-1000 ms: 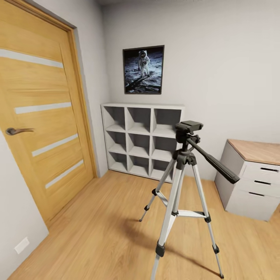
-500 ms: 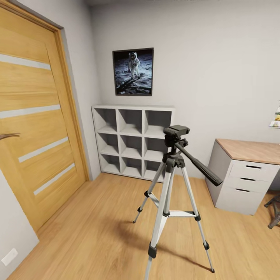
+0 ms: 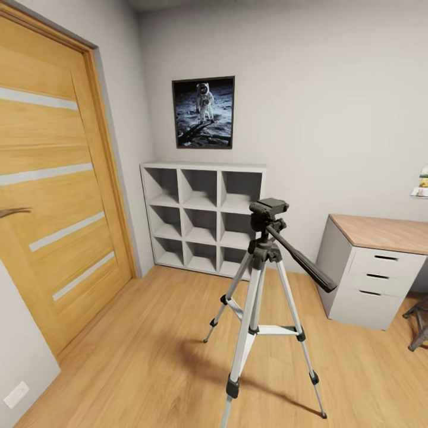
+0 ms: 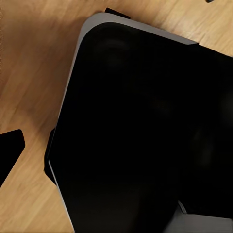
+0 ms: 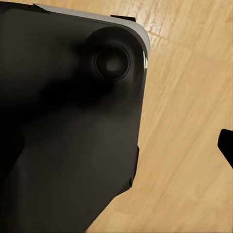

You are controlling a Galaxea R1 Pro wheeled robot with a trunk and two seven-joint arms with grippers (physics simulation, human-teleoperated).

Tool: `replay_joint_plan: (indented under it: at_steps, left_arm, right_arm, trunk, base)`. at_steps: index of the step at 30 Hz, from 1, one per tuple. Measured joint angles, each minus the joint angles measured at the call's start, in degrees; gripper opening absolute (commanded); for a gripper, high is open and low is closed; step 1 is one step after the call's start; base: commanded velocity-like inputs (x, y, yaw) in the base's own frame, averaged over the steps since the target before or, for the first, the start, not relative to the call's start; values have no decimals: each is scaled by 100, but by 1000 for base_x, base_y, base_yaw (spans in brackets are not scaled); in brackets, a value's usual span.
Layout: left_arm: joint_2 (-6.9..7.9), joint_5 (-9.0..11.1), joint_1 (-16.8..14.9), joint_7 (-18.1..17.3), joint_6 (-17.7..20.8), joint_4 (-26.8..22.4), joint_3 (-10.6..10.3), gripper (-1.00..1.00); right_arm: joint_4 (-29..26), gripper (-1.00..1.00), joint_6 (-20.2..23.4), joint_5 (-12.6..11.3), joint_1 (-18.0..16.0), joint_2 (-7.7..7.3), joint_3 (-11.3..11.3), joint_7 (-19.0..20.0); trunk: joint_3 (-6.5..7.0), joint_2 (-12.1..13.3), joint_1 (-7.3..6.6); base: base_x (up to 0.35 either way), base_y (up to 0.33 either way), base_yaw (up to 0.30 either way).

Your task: Attach the digital camera to the camera tripod in the bedroom.

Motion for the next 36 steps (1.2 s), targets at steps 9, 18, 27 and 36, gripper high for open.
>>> replay_joint_plan:
  at_steps: [9,18,27,36]
  left_arm:
    - [0,0,0,0,-1,0,0,100]
    - [0,4,0,1,-2,0,0,100]
    - [7,7,1,2,-3,0,0,100]
    - [9,9,0,2,-1,0,0,100]
  right_arm:
    - [0,100,0,7,0,0,0,1]
    - [0,100,-6,8,0,0,0,-1]
    - [0,100,-8,8,0,0,0,-1]
    - [0,100,-8,8,0,0,0,2]
  trunk:
    - [162,361,-198]
    - [323,722,-396]
    - [485,1084,-593]
    - [647,1445,-791]
  base:
    - [0,0,0]
    - [0,0,0]
    - [0,0,0]
    - [0,0,0]
